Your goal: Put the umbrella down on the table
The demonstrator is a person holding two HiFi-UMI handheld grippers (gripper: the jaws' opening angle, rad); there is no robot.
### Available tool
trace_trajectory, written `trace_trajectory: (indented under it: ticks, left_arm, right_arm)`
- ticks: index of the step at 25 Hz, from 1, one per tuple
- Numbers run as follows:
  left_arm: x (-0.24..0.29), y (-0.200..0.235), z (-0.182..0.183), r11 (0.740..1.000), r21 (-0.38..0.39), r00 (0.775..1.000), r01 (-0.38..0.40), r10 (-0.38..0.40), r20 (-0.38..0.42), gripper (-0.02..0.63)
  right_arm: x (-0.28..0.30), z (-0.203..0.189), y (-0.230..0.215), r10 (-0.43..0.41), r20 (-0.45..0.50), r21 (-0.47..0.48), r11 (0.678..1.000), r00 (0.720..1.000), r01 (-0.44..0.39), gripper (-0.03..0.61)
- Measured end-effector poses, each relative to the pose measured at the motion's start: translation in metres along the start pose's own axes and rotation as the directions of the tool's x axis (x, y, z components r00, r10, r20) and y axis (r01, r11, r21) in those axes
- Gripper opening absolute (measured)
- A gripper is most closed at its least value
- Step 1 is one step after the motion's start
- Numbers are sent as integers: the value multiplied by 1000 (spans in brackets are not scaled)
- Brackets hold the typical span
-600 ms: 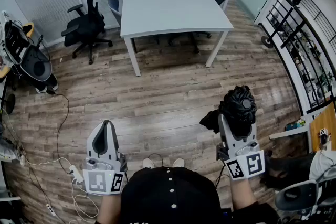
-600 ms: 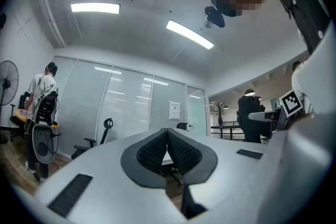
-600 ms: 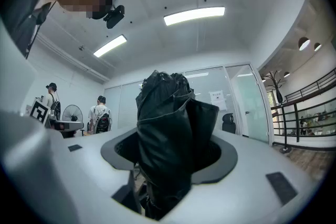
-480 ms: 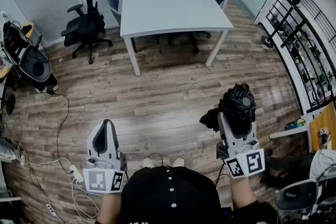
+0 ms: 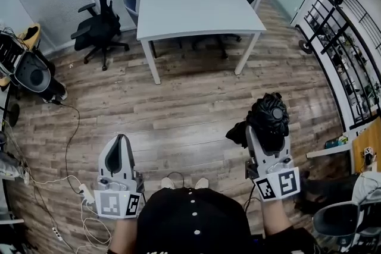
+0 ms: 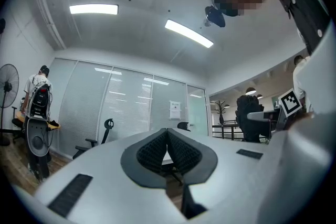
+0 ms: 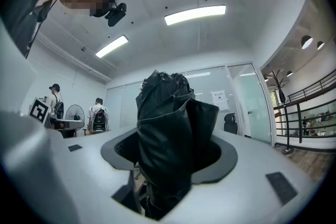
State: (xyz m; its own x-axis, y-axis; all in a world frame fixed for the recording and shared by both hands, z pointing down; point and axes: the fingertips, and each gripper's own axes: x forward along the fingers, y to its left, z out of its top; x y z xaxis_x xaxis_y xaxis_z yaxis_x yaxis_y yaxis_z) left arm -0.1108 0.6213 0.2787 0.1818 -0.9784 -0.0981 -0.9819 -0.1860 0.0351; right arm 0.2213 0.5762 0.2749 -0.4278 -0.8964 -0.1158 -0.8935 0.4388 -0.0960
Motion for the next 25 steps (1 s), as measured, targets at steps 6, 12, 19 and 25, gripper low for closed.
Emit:
trace_trajectory:
  ticks: [6, 12, 19, 25]
  left_arm:
    - [-3, -21, -2, 999, 19, 999, -44, 44, -3, 15]
    - [-4, -47, -7, 997, 26, 998, -68, 68, -8, 15]
    - [11, -55, -17, 999, 25, 999, -44, 45, -16, 15]
    - [47, -44, -22, 1000, 13, 1000, -15, 15, 7, 15]
  right_arm:
    - [-14, -3, -16, 17, 8, -17, 1000, 1000, -17, 282]
    - [-29, -11, -33, 51, -1, 17, 999, 999, -50, 281]
    - [-25, -20, -46, 40, -16, 13, 999, 999, -40, 279]
    - [3, -24, -55, 23, -38, 3, 1000, 999, -23, 279]
